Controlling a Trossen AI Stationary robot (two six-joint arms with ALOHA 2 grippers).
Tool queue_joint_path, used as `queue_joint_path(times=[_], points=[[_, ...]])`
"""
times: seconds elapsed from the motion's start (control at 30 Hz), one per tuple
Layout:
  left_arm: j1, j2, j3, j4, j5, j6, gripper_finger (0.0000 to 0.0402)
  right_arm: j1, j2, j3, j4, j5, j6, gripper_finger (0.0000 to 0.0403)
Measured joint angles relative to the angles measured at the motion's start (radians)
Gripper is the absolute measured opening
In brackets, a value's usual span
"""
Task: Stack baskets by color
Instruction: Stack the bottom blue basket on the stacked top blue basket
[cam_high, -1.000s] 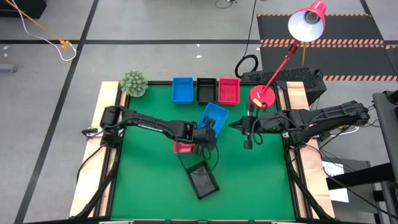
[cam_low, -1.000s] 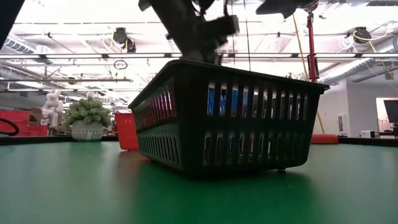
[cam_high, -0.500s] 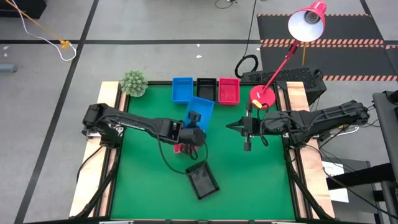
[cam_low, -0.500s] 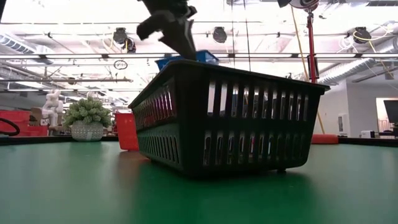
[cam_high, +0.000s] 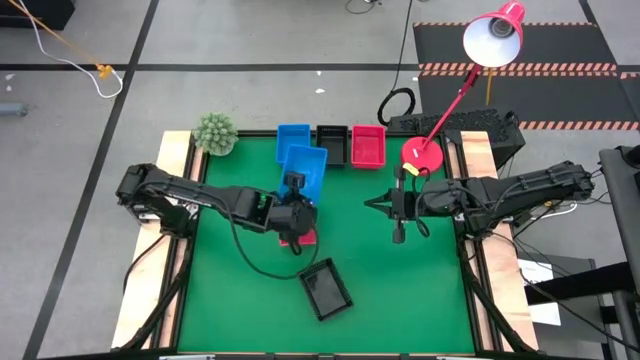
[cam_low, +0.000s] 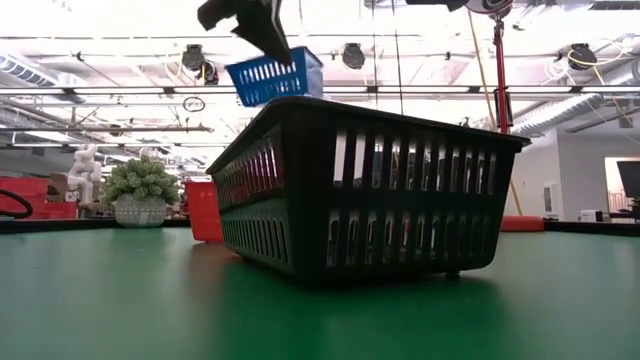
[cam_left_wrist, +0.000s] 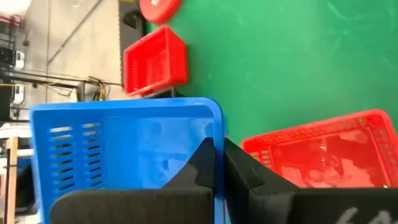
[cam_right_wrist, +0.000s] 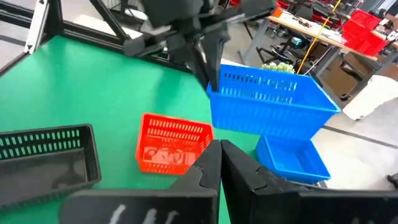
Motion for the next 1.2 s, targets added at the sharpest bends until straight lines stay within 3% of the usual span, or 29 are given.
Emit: queue_joint_path(times=[0.5,1.07,1.2], points=[[0.159,-0.066,0.001,0.003,0.013,0.042,0.0013,-0.01,0.0,0.0,0.024,0.002,-0.078,0.0002],[0.429,-0.031,0.001,0.021,0.262,0.133,0.0007,-0.01,0.0,0.0,0.022,0.002,-0.078,0.0002],[0.471,-0.005,0.001,0.035,0.272,0.144,0.0017,-0.01,0.0,0.0,0.022,0.001,-0.074,0.0002]])
